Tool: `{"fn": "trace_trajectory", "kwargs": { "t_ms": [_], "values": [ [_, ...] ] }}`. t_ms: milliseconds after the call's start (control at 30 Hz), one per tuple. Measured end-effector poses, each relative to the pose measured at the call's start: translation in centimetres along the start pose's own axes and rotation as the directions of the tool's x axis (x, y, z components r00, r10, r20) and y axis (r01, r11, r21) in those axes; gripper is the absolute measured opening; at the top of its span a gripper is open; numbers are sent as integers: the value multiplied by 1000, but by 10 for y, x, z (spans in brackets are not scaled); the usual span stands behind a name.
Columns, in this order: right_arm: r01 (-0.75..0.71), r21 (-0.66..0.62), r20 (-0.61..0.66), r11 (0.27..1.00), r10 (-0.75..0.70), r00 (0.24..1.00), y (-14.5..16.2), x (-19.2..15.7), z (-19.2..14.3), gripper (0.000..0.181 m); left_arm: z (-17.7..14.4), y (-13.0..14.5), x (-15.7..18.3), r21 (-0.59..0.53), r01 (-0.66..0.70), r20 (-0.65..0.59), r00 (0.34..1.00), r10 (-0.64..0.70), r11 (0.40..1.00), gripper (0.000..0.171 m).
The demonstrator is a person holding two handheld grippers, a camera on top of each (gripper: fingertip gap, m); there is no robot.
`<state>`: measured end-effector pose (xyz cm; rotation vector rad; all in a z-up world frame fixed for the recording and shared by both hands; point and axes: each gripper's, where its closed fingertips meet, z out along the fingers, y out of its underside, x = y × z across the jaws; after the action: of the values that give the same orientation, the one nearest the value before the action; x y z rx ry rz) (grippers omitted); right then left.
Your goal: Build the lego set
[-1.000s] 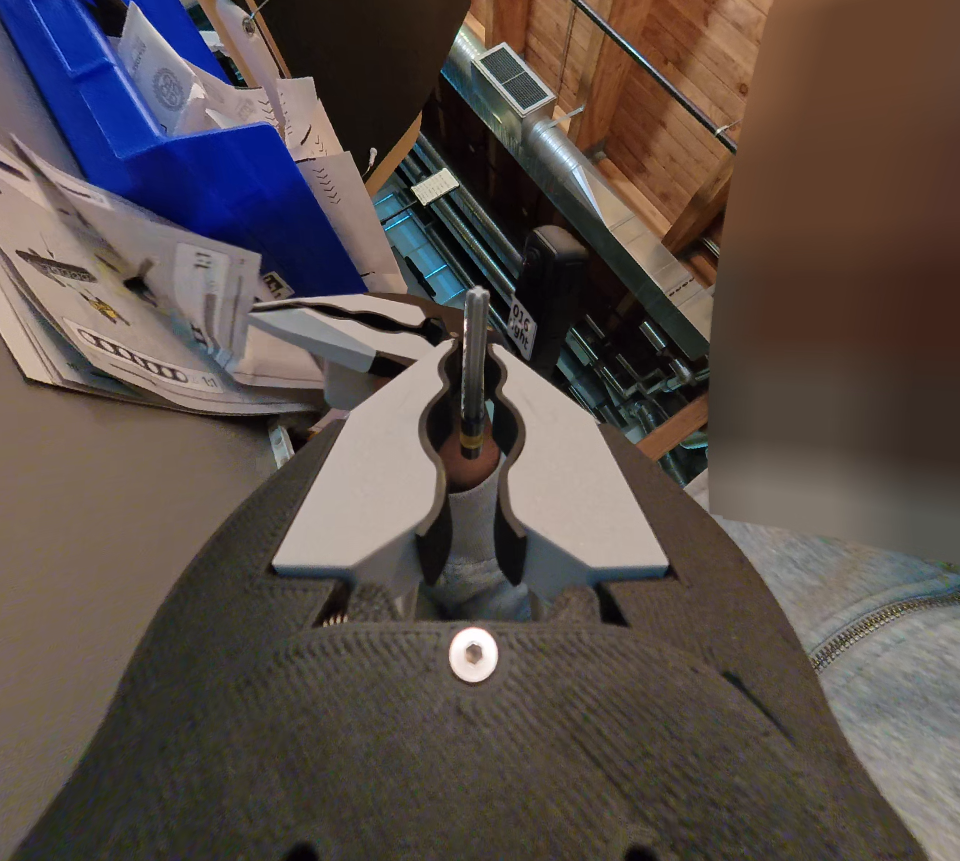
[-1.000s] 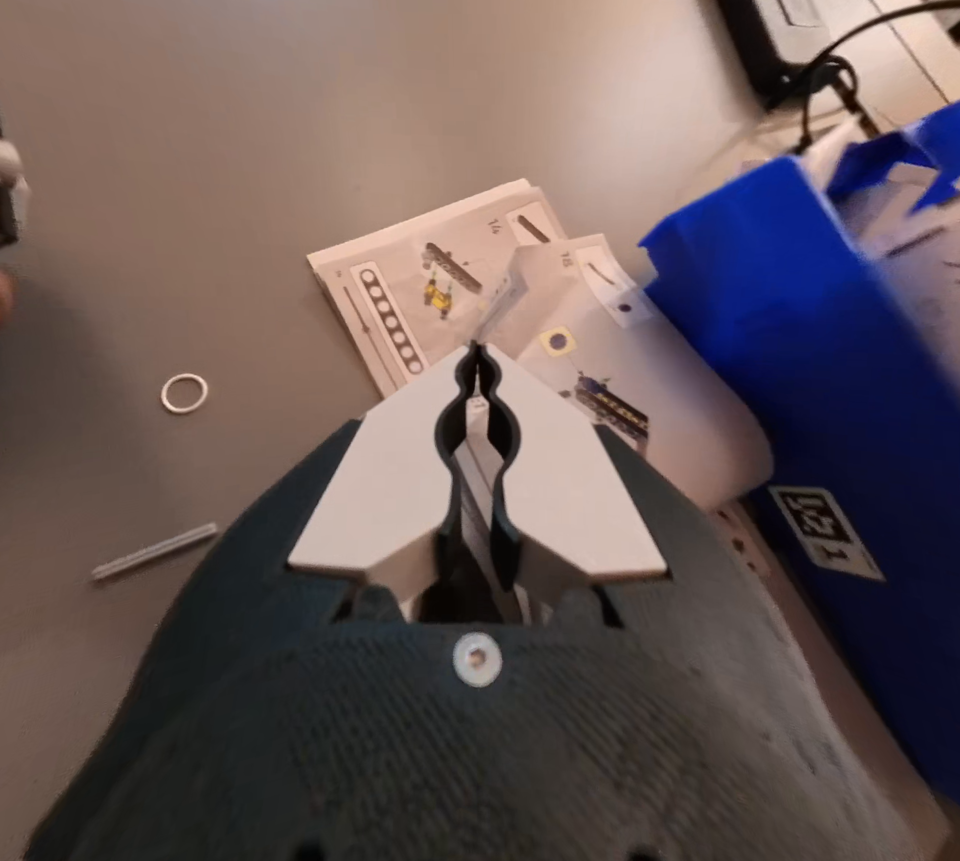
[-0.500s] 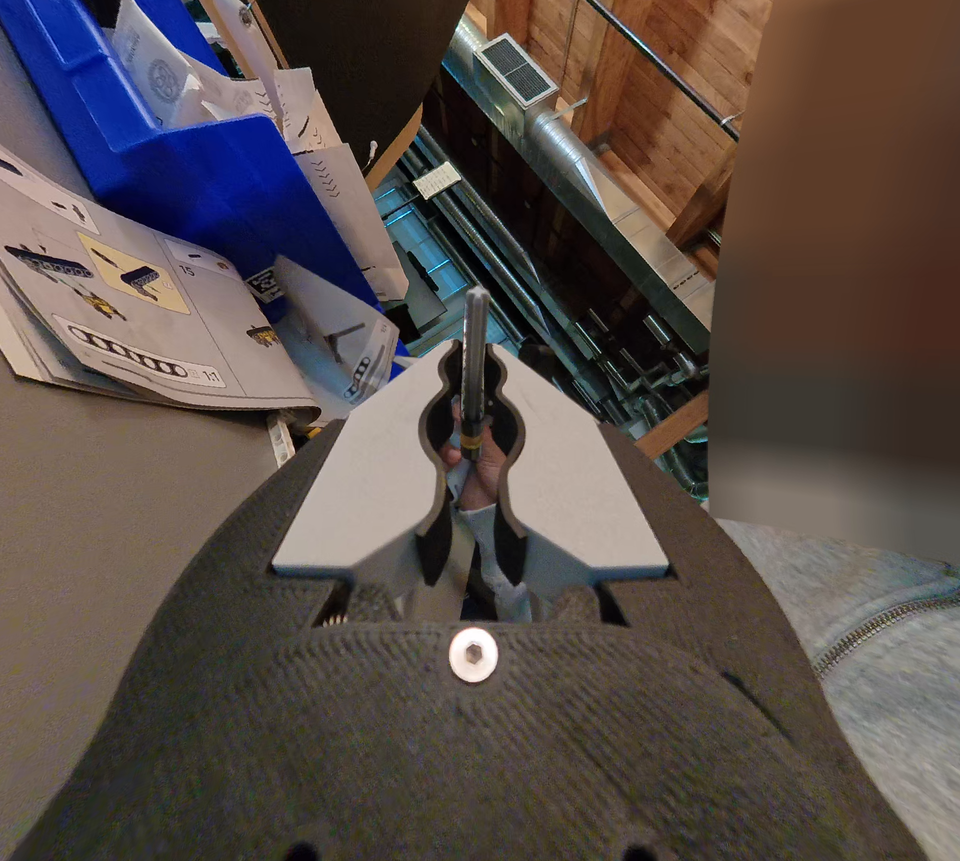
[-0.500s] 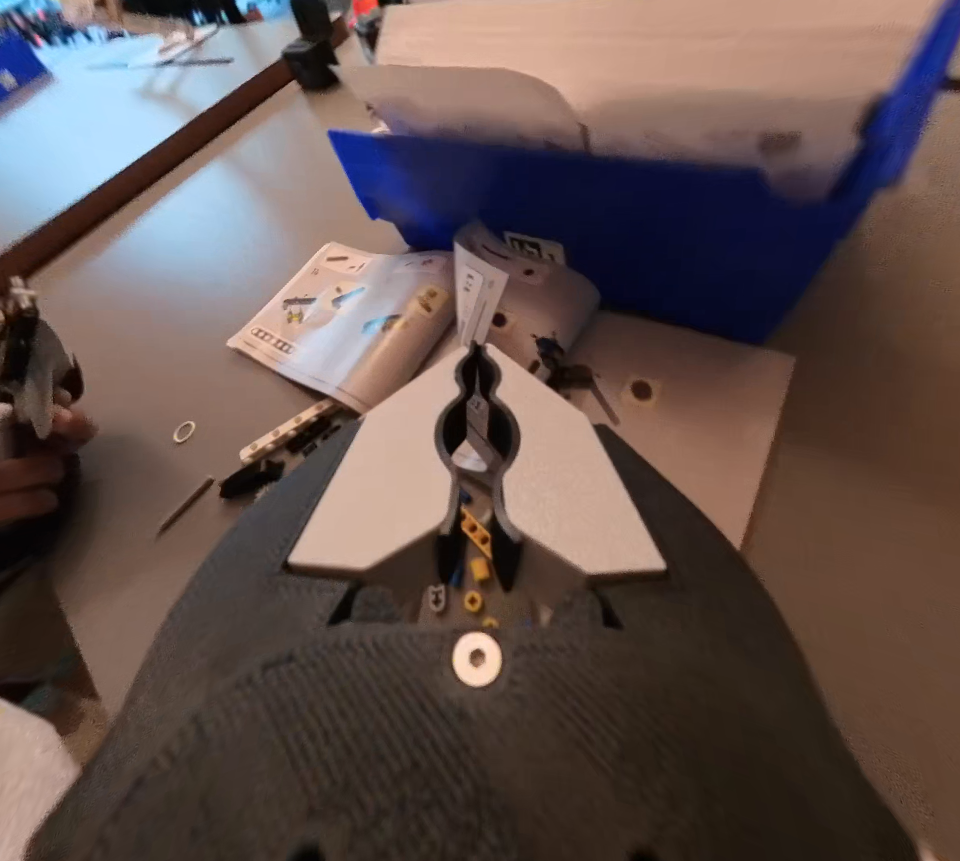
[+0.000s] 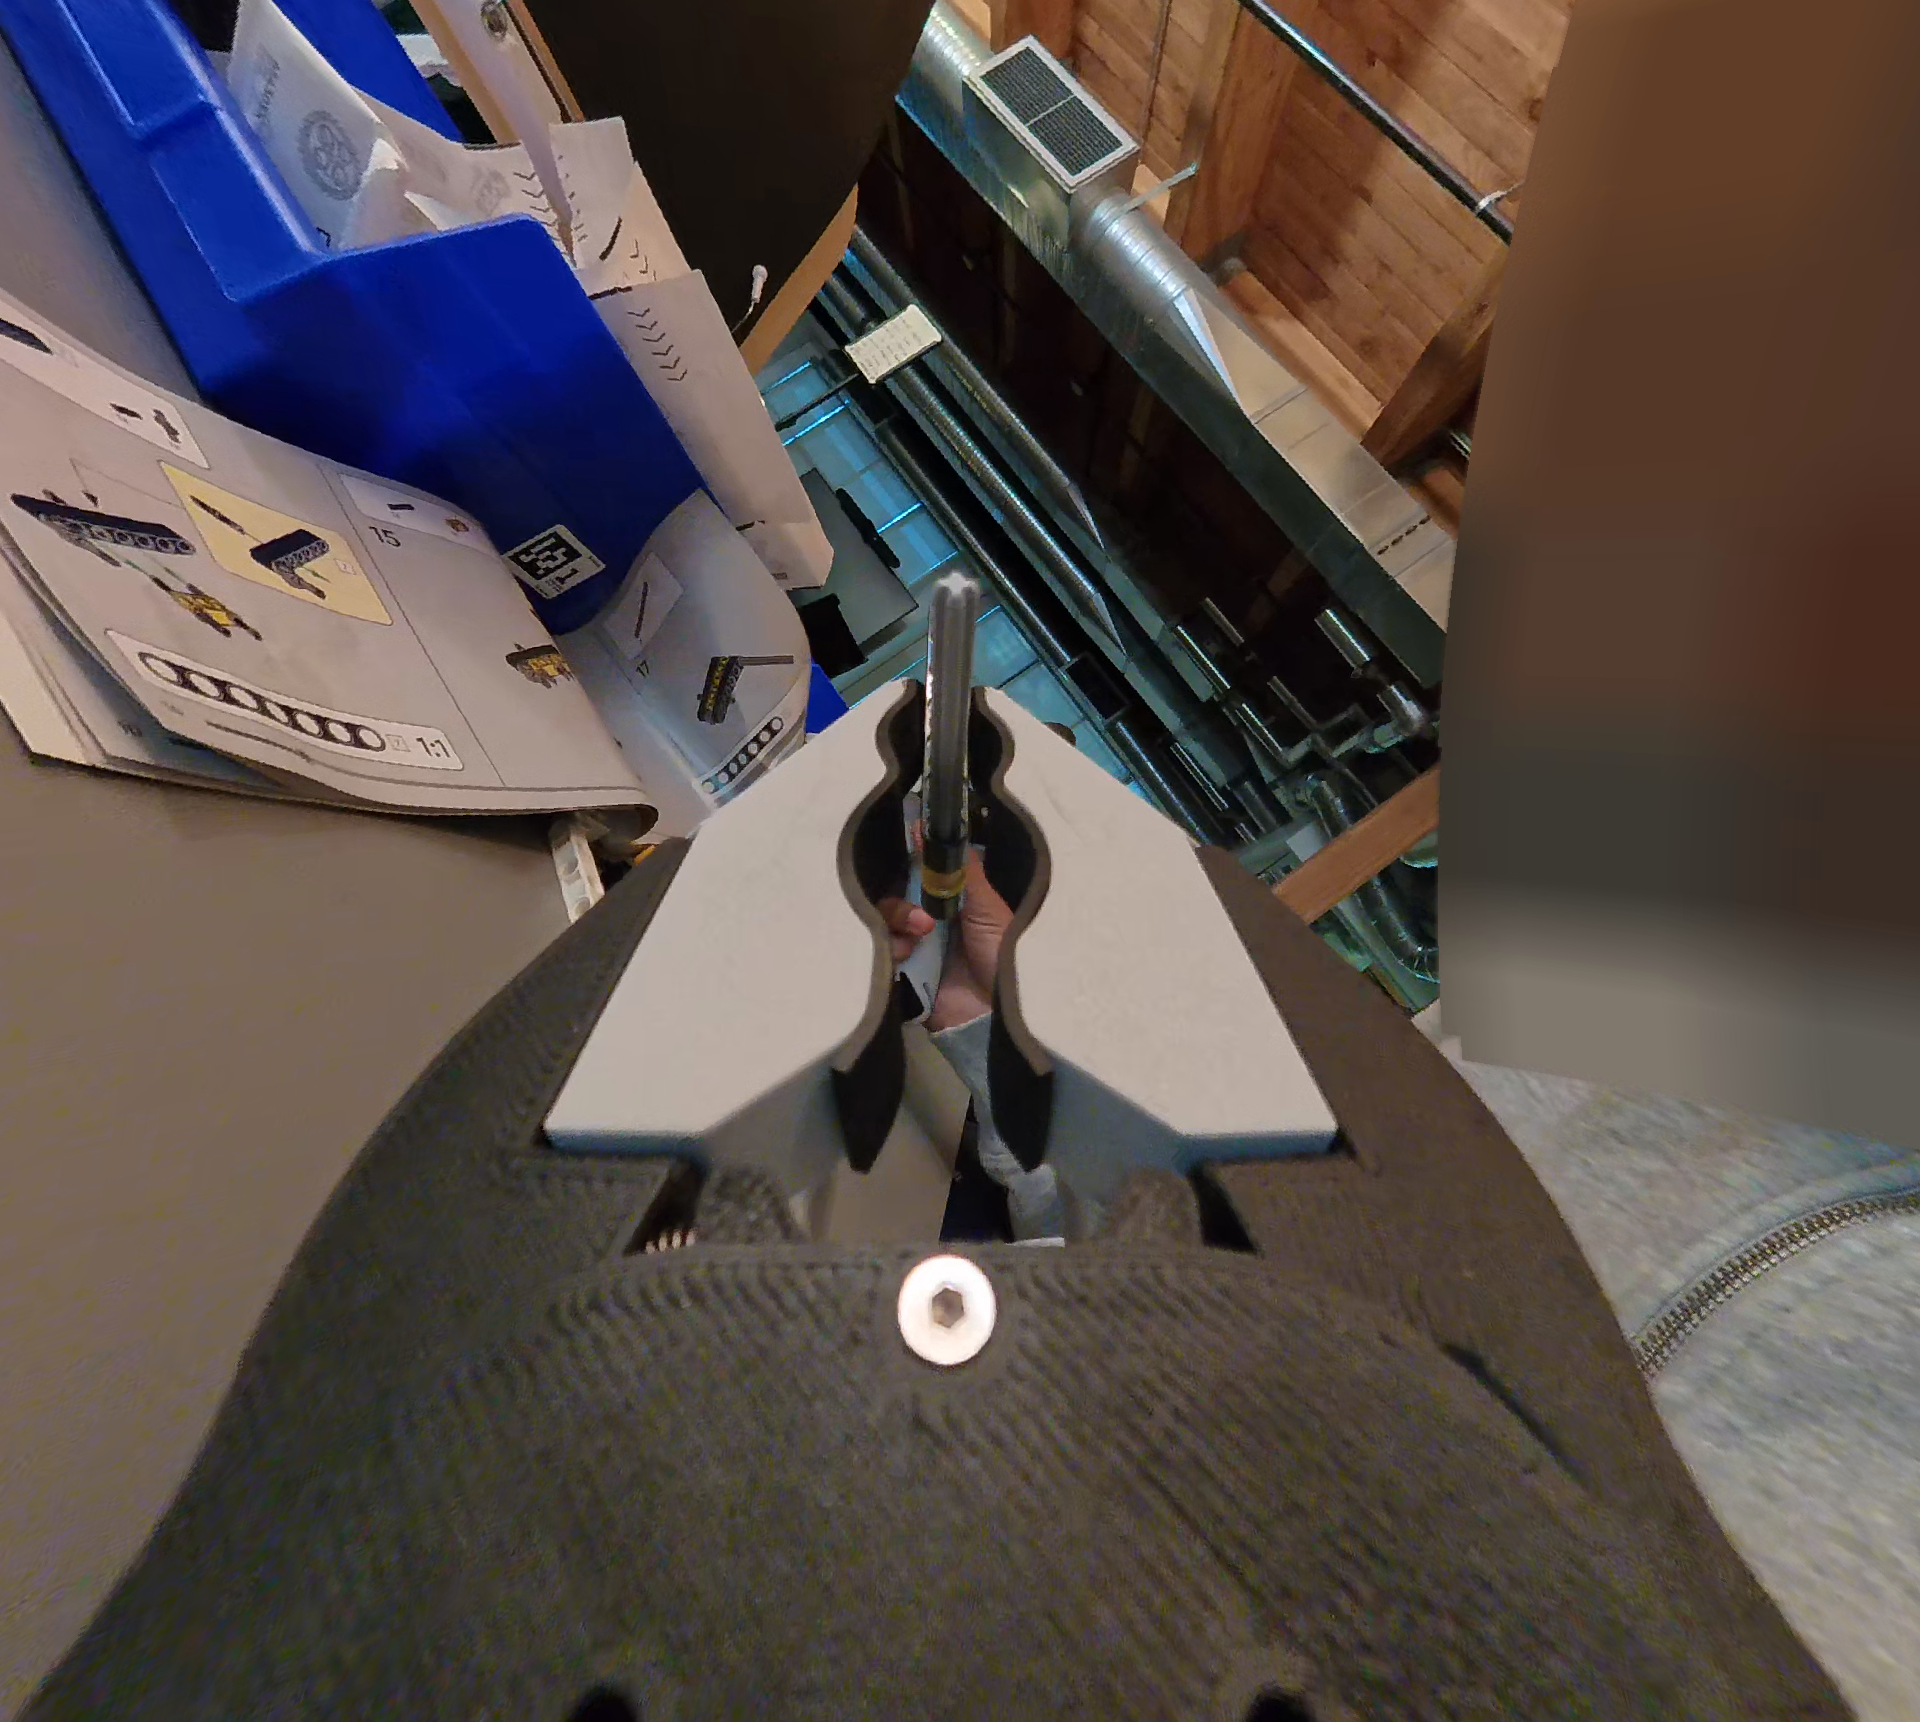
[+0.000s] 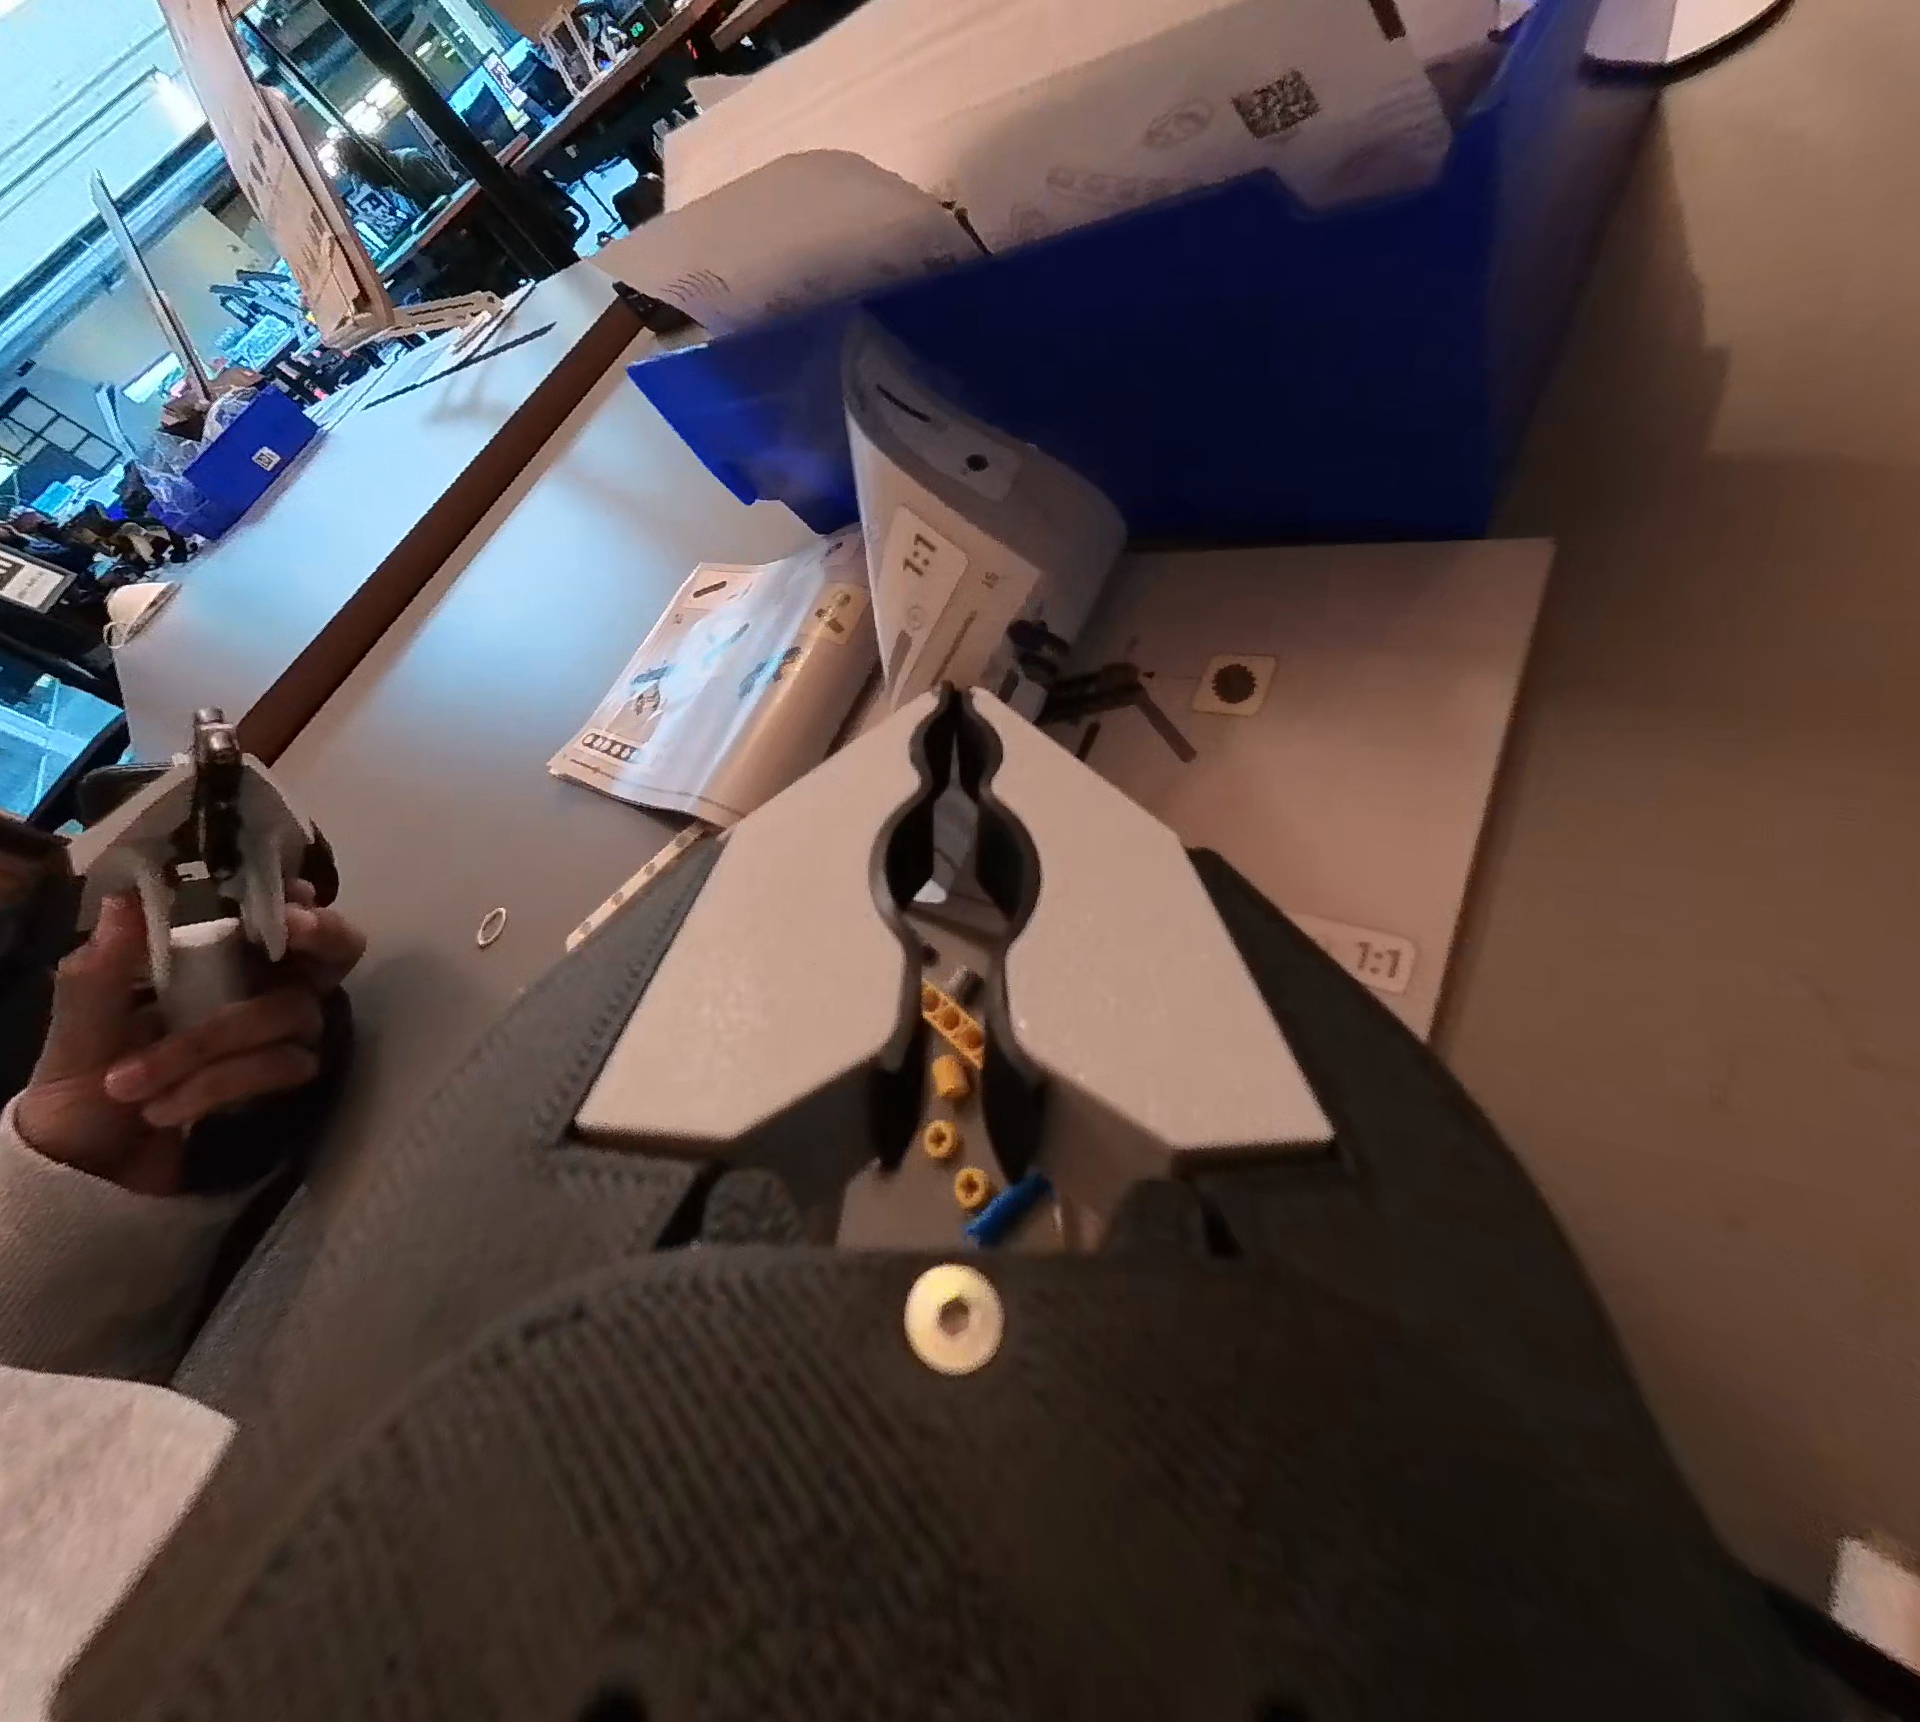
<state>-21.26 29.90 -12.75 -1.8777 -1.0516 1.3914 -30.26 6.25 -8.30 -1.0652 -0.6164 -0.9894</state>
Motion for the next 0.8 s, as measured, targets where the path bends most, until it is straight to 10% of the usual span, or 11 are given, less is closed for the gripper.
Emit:
{"fn": "trace_trajectory", "kwargs": {
  "t_ms": [633, 800],
  "values": [
    [-44, 25, 13, 999, 44, 999, -2, -1, -10, 1, -1, -1, 0, 5, 9, -7, 1000, -9, 1000, 6],
    [-60, 32, 61, 998, 58, 996, -4, -9, -10, 29, -1, -1, 0, 3, 9, -6, 1000, -9, 1000, 5]
  ]
}}
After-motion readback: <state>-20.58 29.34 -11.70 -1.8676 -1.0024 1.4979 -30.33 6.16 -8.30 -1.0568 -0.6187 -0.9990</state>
